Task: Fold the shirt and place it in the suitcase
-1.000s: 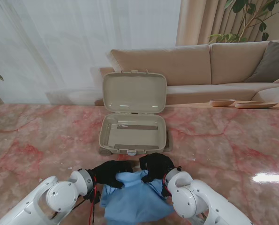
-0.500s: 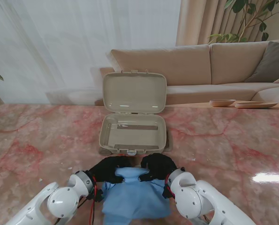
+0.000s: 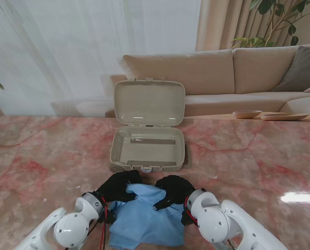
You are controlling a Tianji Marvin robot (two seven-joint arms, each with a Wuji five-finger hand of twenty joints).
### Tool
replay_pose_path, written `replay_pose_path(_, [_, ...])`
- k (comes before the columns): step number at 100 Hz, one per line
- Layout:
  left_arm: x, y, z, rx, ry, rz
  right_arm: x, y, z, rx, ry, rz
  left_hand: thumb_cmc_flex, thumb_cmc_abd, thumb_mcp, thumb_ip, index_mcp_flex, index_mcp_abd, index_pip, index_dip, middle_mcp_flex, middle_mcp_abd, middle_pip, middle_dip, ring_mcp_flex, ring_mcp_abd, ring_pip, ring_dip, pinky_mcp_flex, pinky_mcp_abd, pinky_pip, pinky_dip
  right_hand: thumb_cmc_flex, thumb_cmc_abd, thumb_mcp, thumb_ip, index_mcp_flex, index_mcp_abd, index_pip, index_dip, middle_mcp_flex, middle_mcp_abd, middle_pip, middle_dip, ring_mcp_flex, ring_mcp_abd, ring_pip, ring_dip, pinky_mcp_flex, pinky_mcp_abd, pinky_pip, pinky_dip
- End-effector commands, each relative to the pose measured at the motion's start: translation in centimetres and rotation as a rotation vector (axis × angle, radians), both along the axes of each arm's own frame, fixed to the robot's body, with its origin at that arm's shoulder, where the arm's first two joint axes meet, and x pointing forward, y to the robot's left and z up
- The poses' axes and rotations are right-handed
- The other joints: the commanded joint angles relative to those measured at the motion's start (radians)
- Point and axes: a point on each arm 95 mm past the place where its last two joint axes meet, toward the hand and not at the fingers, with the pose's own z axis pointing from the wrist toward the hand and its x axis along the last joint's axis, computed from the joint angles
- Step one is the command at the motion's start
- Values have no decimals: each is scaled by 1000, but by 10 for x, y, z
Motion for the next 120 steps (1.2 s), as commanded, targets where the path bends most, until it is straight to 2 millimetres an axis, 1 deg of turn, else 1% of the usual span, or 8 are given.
replay_pose_path(1, [-2,-4,-3,-19,14,18,-4,1,-6,-12,31,5,66,25,177,116,32,-42,54,37,50,-40,66,29,64,-56,34,-24,23,13,89,30,14,-66,51,-22,16,-39,38,29,21,-2,51,33,83,-49,104,41,43,-28,97,39])
replay_pose_path(6, [-2,-5,-4,-26,17,24,-3,2,-6,-7,31,-2,65,25,178,115,31,-41,55,39,50,-37,66,30,64,-57,35,-25,24,13,89,31,55,-93,79,-19,28,-45,72,52,46,-7,89,54,119,-70,177,61,87,-58,152,53])
replay_pose_path(10, [-2,-5,-4,-27,19,26,-3,3,-7,-2,30,-11,64,26,177,113,31,-39,54,40,49,-38,66,30,64,-57,35,-26,24,13,89,31,98,-104,100,-13,39,-53,111,72,75,-13,128,74,155,-92,250,78,377,-351,273,54])
replay_pose_path(12, [-2,-5,-4,-28,16,29,-2,3,-7,1,28,-15,65,26,178,113,31,-39,54,40,50,-38,67,31,64,-57,35,-26,25,14,90,32,118,-107,110,-11,47,-59,128,80,91,-17,143,82,173,-100,277,83,255,-177,174,56])
replay_pose_path(17, [-2,-5,-3,-29,18,29,-1,4,-6,7,22,-23,65,26,178,113,30,-39,54,41,50,-38,66,31,65,-57,35,-27,26,14,90,32,159,-113,129,-6,66,-73,177,95,130,-29,178,99,214,-122,343,94,369,-261,254,105])
replay_pose_path(23, [-2,-5,-3,-35,19,31,-1,5,-6,16,15,-29,65,26,179,112,29,-38,53,42,50,-37,67,31,65,-57,36,-27,27,15,90,33,228,-137,132,-74,57,-104,313,-4,178,-42,205,129,260,-147,405,95,304,-224,-30,-372])
replay_pose_path(29, [-1,-6,-1,-39,19,32,0,5,-4,32,6,-37,64,26,178,111,29,-38,53,43,50,-37,66,32,65,-56,36,-27,27,16,91,33,301,-153,134,-93,47,-135,456,-79,238,-54,218,156,280,-161,467,118,331,-178,256,148])
replay_pose_path(120, [41,3,84,-185,11,75,43,5,93,80,-277,-117,66,42,164,116,17,-28,37,48,42,-32,62,44,61,-64,37,-29,37,16,97,38,366,-166,233,-13,64,-192,667,-113,322,-69,225,217,279,-149,617,176,341,-174,391,96])
